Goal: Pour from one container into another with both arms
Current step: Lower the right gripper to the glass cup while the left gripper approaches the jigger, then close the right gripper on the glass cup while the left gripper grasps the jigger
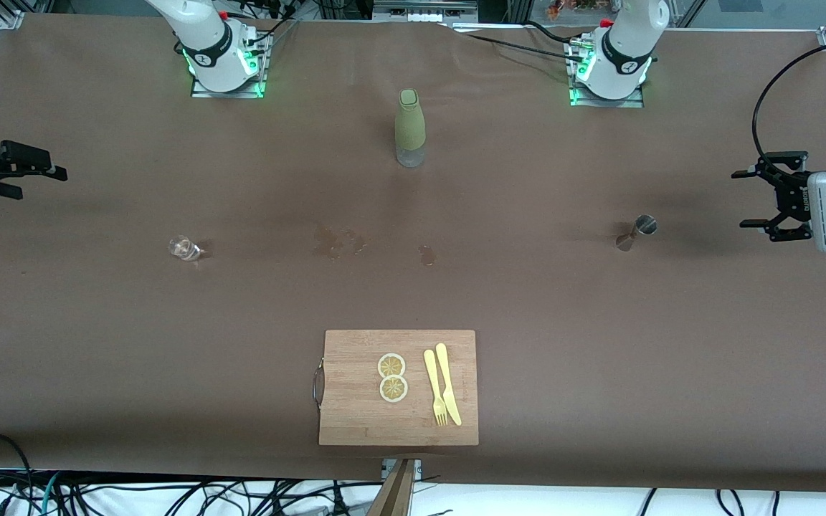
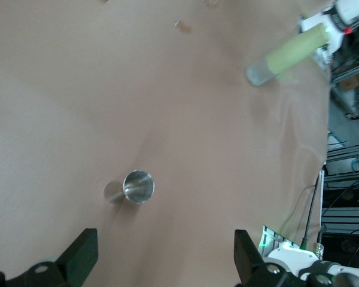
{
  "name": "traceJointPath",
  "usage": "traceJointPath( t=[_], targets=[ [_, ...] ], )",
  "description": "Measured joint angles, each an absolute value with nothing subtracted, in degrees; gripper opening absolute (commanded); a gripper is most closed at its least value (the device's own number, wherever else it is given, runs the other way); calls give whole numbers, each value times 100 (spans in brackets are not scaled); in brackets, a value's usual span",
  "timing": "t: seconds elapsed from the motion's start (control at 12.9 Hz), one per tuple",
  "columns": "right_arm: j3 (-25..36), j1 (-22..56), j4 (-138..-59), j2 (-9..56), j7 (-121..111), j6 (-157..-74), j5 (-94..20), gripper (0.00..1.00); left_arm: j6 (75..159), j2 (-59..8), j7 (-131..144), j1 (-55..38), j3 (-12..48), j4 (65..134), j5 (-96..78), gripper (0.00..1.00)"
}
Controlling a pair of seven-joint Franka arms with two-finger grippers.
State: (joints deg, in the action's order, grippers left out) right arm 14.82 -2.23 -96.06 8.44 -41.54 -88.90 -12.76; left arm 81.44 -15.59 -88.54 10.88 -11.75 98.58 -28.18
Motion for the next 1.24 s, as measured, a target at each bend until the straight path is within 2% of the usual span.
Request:
traceJointPath(
  t=[0.62,1.24],
  targets=[
    [1556,-1112,-9732,2514,-8841,-9029,-3080,100,8159,-2579,-11761,1676,-1229,10565,-4449,100],
    [1502,-1116,-9729,4117,-13012,-9292,-4769,100,8187,-3390,-13807,1906,-1231,10714,-5065,100]
  ],
)
